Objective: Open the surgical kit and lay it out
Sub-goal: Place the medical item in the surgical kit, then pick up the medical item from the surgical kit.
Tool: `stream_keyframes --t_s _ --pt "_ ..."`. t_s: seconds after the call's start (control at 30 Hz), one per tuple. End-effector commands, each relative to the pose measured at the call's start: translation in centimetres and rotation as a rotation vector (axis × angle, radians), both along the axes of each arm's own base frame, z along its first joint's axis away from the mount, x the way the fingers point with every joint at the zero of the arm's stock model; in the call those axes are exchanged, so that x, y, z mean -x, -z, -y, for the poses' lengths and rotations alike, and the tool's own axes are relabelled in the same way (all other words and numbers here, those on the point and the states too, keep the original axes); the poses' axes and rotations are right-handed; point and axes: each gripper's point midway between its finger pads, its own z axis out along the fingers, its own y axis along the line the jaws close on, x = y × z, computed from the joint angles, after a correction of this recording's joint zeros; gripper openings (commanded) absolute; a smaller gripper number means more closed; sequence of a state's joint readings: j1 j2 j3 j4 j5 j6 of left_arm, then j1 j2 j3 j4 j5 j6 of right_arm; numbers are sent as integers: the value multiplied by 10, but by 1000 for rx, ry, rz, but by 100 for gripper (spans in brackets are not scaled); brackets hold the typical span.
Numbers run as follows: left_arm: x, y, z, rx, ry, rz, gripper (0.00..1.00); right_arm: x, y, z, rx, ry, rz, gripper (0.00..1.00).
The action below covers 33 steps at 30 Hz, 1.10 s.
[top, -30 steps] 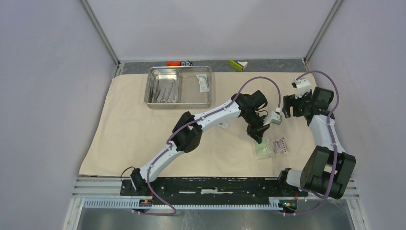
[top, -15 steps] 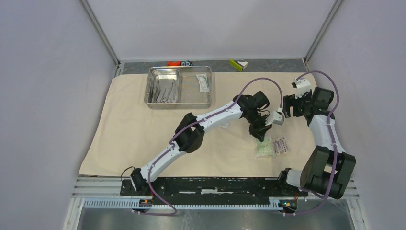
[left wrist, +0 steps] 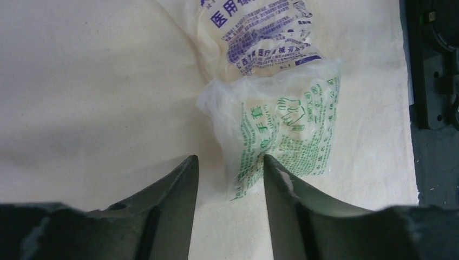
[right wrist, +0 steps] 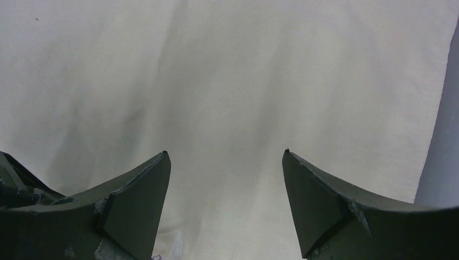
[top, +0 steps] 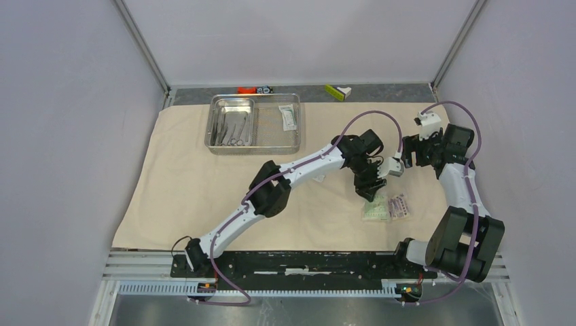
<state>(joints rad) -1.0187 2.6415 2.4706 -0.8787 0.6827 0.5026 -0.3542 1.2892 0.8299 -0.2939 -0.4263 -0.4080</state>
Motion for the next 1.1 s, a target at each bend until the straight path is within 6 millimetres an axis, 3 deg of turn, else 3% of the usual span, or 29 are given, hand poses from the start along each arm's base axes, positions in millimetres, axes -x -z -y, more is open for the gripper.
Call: stream_keyframes --t_s 0.0,0.2,0.37,0.47,0.77,0.93,1.07 --pt "-9 -31 6 41 -36 75 61 -3 -7 -1 2 -10 36 83" --pt "-17 -59 -7 31 -82 146 83 -3 -7 -1 -1 -13 37 83" --pt "-23 -85 -27 24 -117 198 95 -3 -7 -1 -1 -10 37 83" --pt "-36 -96 -46 9 -171 229 100 -3 -7 -1 -3 -12 37 83" --pt "-104 -67 -131 -177 -506 233 96 -3 -3 -4 -21 -25 26 83" --pt "-123 -42 -174 -270 -573 236 89 -3 -1 -6 -26 -32 17 83" --pt "-133 -23 -197 -324 -544 265 86 -2 0 -5 -26 -34 15 83"
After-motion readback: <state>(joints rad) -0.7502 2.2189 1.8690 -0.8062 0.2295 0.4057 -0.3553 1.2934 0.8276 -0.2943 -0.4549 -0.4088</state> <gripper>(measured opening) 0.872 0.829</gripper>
